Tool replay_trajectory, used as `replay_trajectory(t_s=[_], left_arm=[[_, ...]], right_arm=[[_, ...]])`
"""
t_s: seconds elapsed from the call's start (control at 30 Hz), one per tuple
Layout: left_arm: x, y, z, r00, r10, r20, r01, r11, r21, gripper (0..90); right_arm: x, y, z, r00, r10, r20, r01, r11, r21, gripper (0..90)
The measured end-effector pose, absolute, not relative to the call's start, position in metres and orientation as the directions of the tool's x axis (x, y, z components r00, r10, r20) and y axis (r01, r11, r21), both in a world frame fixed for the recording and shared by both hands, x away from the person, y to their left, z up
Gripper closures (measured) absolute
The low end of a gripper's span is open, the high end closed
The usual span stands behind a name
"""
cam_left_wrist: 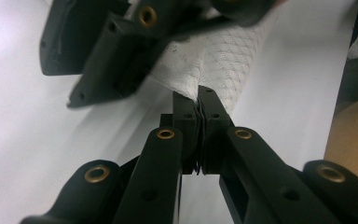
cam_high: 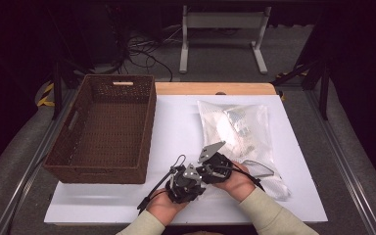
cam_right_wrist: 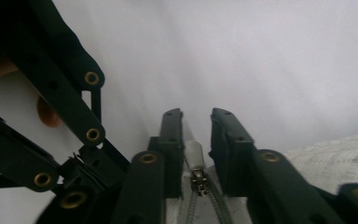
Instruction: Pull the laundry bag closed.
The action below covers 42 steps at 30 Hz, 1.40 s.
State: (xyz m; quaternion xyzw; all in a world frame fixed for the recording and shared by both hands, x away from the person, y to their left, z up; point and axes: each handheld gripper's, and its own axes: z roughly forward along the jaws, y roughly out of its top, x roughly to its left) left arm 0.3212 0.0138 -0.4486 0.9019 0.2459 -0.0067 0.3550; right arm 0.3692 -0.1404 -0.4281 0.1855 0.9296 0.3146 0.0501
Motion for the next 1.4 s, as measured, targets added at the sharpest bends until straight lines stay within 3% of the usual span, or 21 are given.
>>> replay_trajectory(t_s=[0.7,1.0,1.4], left_arm=[[0.323,0.013,-0.45,0.88,0.428,-0.206,0.453,-0.628,0.632,87.8],[0.324,0.013,-0.45,0.883,0.422,-0.204,0.449,-0.636,0.628,87.7],[0.323,0.009,-0.451,0.886,0.416,-0.204,0.445,-0.644,0.622,87.3]], right_arm=[[0.358,-0.177,-0.404,-0.911,0.41,0.037,0.325,0.661,0.676,78.6],[0.356,-0.196,-0.405,-0.891,0.445,0.09,0.384,0.632,0.673,70.2],[0.353,-0.208,-0.406,-0.849,0.492,0.193,0.48,0.565,0.671,69.9]])
